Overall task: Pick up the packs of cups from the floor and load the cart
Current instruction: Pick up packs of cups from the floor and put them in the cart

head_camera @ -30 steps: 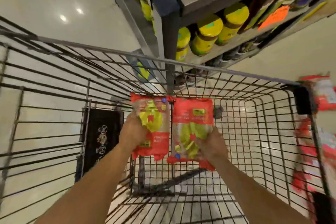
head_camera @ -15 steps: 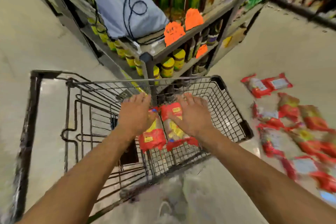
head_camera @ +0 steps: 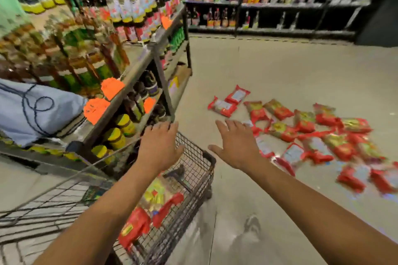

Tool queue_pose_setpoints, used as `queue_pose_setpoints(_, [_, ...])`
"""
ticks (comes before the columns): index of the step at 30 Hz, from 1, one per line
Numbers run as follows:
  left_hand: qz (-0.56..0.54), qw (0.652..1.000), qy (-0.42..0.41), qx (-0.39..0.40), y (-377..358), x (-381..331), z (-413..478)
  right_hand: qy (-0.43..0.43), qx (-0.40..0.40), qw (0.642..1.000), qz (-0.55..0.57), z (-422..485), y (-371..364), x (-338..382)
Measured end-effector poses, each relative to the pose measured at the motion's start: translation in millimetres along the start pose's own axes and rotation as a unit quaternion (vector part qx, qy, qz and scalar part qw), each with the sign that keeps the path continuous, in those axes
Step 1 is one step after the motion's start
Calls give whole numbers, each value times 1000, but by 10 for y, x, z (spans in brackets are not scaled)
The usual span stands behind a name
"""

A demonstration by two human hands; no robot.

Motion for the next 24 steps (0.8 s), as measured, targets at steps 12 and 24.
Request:
queue_pose_setpoints(12, [17,991,-134,16,66,-2152,2499,-168,-1,981,99,674,-113,-2835])
queue_pose_setpoints(24, [13,971,-224,80,-563,-3151,4523,-248,89,958,114,1822,-694,-4304])
Point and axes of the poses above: each hand's wrist, its own z-axis towards the middle knuckle, its own y-axis out of the back of the hand, x = y × z, the point moved 2 cm from there along z, towards the middle knuckle, and after that the axes turned 2 degrees about -y, right-handed, at the moved point
